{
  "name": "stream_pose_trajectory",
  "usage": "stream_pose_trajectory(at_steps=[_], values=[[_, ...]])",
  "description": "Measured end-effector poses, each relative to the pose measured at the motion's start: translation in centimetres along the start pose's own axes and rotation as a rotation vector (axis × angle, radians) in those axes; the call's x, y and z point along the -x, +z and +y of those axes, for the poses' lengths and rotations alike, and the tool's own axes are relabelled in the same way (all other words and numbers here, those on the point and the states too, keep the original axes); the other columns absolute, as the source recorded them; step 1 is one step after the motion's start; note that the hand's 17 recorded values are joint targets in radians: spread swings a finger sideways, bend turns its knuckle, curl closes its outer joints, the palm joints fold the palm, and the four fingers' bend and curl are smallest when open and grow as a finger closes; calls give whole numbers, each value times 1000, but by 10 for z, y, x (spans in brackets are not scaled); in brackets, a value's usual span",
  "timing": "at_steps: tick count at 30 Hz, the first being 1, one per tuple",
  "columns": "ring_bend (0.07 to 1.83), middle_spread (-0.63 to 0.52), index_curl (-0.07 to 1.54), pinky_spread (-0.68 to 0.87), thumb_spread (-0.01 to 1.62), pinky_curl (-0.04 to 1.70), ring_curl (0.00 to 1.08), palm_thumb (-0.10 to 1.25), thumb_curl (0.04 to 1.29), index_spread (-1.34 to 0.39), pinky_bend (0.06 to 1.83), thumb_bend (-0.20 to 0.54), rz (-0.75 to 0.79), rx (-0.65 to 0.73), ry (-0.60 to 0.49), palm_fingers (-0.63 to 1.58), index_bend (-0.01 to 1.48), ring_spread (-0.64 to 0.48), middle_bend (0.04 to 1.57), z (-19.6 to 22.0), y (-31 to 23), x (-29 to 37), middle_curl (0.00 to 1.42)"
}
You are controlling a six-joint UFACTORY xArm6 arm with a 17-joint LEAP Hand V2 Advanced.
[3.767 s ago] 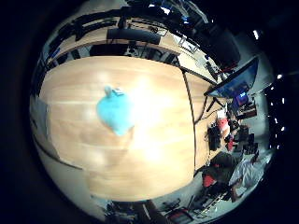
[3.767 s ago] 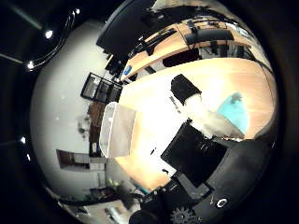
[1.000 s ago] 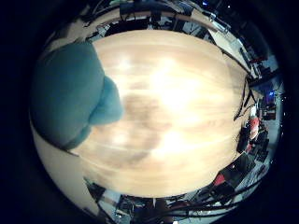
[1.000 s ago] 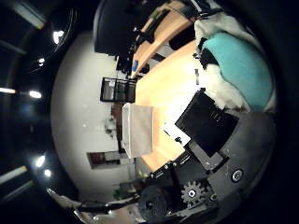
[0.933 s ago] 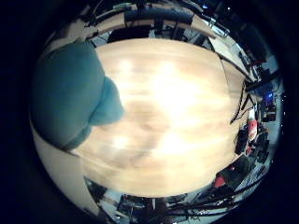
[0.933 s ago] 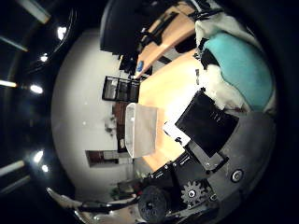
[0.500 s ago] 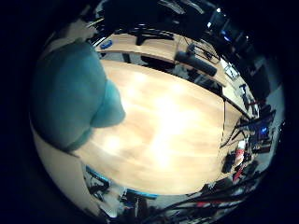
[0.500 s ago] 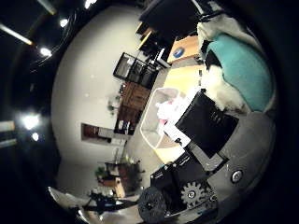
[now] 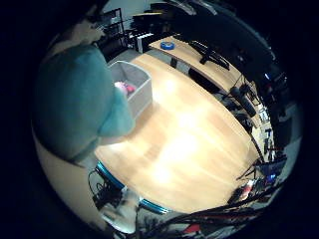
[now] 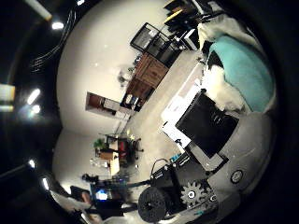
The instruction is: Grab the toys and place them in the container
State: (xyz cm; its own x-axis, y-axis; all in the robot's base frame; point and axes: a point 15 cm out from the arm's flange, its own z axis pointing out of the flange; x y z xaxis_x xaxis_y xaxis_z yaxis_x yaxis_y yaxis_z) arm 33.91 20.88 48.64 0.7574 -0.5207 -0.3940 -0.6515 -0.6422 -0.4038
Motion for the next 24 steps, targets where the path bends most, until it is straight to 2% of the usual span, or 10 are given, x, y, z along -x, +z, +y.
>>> stream_pose_trajectory(at_steps=[11, 24], values=[[1454, -185, 912, -241, 1055, 621, 786, 946, 1075, -221, 1402, -4, -124, 10, -92, 1113, 1273, -220, 1360, -18, 27, 57, 924], [1436, -189, 909, -241, 1064, 640, 811, 938, 1099, -220, 1391, -6, -129, -4, -125, 1117, 1273, -223, 1340, -35, 43, 72, 942]])
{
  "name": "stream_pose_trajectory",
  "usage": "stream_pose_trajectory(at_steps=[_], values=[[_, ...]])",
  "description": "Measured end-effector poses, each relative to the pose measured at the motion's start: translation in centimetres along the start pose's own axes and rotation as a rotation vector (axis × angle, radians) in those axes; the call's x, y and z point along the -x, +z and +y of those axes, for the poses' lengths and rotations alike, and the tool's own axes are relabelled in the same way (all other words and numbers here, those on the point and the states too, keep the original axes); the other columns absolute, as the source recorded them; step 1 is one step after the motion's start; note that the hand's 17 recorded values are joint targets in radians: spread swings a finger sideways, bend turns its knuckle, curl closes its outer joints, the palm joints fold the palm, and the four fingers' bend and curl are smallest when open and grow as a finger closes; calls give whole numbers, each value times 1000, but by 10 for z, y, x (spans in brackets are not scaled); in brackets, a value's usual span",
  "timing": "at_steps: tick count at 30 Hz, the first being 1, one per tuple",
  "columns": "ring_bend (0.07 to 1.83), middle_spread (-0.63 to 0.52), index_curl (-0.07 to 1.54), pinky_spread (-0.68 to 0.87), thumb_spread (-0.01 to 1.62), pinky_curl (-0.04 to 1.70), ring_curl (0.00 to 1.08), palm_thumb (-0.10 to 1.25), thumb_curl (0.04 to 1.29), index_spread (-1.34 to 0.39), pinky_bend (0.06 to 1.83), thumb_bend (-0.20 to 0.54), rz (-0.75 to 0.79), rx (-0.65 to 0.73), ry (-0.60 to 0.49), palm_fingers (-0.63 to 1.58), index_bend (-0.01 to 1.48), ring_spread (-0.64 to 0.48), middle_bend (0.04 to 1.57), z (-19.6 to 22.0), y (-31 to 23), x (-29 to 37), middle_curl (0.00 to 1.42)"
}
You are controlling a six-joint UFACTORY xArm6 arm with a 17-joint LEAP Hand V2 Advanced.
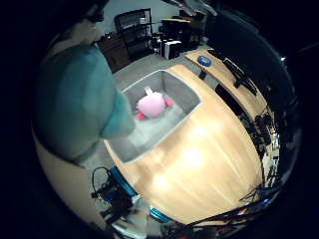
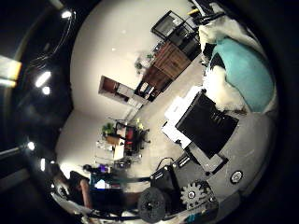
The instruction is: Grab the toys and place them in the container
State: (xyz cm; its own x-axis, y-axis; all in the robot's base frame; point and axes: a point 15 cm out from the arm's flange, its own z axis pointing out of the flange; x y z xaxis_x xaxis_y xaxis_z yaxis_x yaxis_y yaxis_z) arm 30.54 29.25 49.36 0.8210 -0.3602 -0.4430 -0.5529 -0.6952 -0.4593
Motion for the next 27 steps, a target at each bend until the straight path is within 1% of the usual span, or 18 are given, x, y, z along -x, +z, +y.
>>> stream_pose_trajectory(at_steps=[3, 4, 5, 6, 7, 8, 10, 11, 12, 13, 14, 16, 18, 22, 27], values=[[1430, -190, 910, -245, 1069, 644, 813, 913, 1097, -221, 1392, -17, 4, -5, -5, 1110, 1271, -223, 1335, -1, -1, 0, 944], [1421, -190, 907, -256, 1068, 641, 809, 847, 1078, -224, 1388, -46, 6, -9, -4, 1078, 1253, -223, 1310, -2, -2, 0, 939], [1417, -191, 903, -266, 1063, 640, 804, 814, 1066, -227, 1390, -57, 12, -18, -2, 1061, 1229, -224, 1295, -3, -3, -1, 935], [1408, -193, 890, -290, 1052, 628, 790, 768, 1041, -234, 1376, -62, 22, -31, 0, 1028, 1166, -224, 1251, -6, -5, -2, 916], [1379, -210, 864, -329, 1033, 615, 765, 672, 1002, -253, 1353, -98, 31, -35, 8, 967, 1085, -233, 1183, -7, -7, -4, 878], [1367, -233, 847, -356, 1028, 611, 748, 643, 974, -271, 1348, -79, 39, -29, 15, 921, 1019, -239, 1119, -5, -7, -5, 849], [1340, -308, 797, -414, 1016, 608, 715, 562, 908, -344, 1380, -70, 43, -19, 22, 643, 823, -274, 935, -1, -8, -8, 777], [1320, -329, 765, -425, 1010, 601, 695, 538, 879, -381, 1390, -63, 43, -9, 25, 534, 766, -281, 830, 1, -7, -9, 737], [1294, -334, 741, -412, 1007, 601, 683, 528, 864, -401, 1397, -61, 43, 2, 27, 446, 725, -284, 779, 4, -5, -10, 715], [1245, -349, 698, -381, 1004, 580, 650, 500, 824, -451, 1362, -54, 44, 14, 29, 347, 696, -292, 684, 6, -4, -12, 665], [1232, -353, 685, -367, 1005, 580, 639, 489, 811, -467, 1354, -54, 45, 23, 30, 329, 687, -292, 659, 8, -3, -13, 651], [1175, -371, 622, -304, 1001, 537, 580, 473, 754, -529, 1260, -41, 44, 35, 30, 297, 659, -302, 590, 11, -1, -13, 595], [1144, -378, 591, -252, 1000, 506, 547, 472, 719, -554, 1189, -34, 43, 37, 29, 296, 650, -305, 564, 11, -1, -13, 564], [1110, -384, 554, -156, 1001, 454, 506, 480, 661, -582, 1061, -28, 43, 34, 26, 299, 639, -307, 544, 10, -1, -13, 524], [1087, -386, 521, -84, 999, 404, 471, 487, 612, -593, 976, -29, 45, 32, 24, 337, 615, -309, 523, 10, -3, -13, 488]])
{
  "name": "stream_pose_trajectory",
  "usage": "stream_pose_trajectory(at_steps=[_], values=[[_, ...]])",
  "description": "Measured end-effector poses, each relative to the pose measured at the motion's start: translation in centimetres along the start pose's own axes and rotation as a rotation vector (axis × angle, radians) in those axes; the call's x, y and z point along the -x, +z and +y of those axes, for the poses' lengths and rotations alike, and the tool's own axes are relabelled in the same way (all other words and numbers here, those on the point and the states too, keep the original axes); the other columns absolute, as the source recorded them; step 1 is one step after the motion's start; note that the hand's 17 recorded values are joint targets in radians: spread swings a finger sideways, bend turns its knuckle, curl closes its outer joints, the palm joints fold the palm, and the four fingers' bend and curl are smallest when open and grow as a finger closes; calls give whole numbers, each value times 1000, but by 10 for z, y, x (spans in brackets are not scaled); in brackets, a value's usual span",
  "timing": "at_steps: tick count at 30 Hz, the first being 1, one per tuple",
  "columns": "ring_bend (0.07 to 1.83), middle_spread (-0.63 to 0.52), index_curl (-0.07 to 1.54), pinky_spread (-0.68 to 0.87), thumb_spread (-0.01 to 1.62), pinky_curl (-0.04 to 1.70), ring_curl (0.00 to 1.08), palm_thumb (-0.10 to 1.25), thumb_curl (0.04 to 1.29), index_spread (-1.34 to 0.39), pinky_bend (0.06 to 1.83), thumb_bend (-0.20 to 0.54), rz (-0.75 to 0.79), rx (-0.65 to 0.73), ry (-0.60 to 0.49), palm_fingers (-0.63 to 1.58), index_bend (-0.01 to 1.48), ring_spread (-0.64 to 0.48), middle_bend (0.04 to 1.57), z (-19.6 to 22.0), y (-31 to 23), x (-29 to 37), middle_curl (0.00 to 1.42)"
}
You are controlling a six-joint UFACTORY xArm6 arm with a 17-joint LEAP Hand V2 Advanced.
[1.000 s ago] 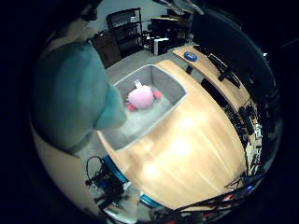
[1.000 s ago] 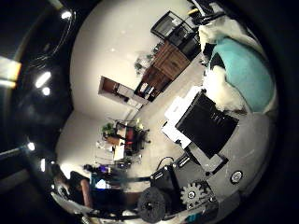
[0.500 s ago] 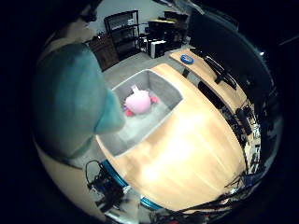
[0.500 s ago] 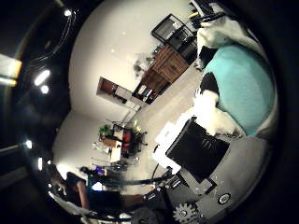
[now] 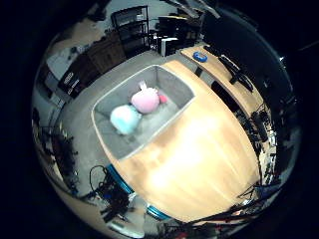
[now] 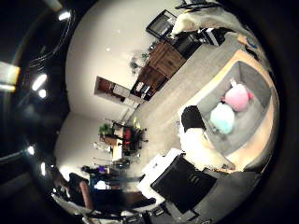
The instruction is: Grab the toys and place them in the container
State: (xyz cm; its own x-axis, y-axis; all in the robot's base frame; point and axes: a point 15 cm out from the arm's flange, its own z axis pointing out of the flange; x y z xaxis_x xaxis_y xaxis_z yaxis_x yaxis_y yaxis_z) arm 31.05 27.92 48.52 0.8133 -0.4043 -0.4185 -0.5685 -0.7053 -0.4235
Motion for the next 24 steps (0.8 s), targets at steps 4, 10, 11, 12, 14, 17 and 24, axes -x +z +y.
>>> stream_pose_trajectory(at_steps=[4, 10, 11, 12, 14, 17, 24], values=[[1072, -394, 501, -44, 998, 375, 447, 493, 585, -598, 926, -28, 1, -1, -1, 368, 601, -315, 512, 0, -1, 0, 465], [1047, -399, 479, -9, 998, 330, 415, 503, 552, -604, 860, -27, 4, -6, -3, 417, 586, -323, 490, -1, -2, 0, 433], [1044, -401, 477, -7, 998, 326, 412, 504, 549, -604, 855, -27, 3, -5, -3, 422, 584, -324, 491, -1, -1, 1, 432], [1039, -401, 473, -4, 998, 319, 407, 505, 545, -605, 848, -27, 4, -7, -2, 429, 580, -325, 487, -1, -2, 0, 427], [1034, -405, 470, 0, 998, 308, 399, 506, 539, -605, 837, -27, 8, -12, -5, 442, 578, -326, 481, -2, -3, 0, 420], [1024, -416, 462, 3, 998, 287, 386, 508, 530, -609, 816, -27, 10, -15, -5, 468, 569, -329, 478, -2, -4, 0, 410], [999, -424, 451, -1, 998, 248, 362, 511, 516, -612, 790, -27, 9, -26, -8, 500, 556, -332, 452, -3, -7, 1, 388]])
